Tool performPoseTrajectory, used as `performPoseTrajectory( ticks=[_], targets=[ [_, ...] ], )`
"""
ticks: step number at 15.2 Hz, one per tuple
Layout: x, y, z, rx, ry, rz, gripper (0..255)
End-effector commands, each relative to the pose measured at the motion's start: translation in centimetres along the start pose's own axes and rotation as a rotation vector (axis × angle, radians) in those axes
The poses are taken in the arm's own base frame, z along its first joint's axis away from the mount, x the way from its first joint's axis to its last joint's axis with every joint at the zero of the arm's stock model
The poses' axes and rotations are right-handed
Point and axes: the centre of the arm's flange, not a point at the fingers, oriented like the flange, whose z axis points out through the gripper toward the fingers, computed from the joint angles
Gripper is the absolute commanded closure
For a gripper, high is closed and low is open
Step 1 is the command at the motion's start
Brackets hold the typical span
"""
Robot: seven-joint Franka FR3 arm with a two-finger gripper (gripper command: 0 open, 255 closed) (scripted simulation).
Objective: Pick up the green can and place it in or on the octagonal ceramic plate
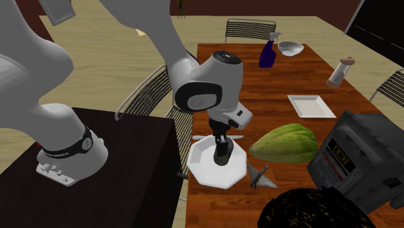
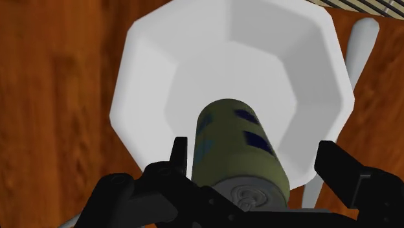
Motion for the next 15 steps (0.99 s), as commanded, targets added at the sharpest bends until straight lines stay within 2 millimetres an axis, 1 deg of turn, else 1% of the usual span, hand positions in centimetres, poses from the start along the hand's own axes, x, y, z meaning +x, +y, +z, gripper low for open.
performPoseTrajectory(
  ticks=[1, 3, 6, 7, 15],
  targets=[
    [0.0, 0.0, 0.0, 0.0, -0.001, 0.0, 0],
    [0.1, 0.0, 0.0, 0.0, -0.001, 0.0, 0],
    [0.1, 0.0, -3.9, 0.0, -0.001, 0.0, 0],
    [0.1, 0.0, -5.0, 0.0, -0.001, 0.0, 0],
    [0.1, 0.0, -5.0, 0.0, -0.001, 0.0, 0]
  ],
)
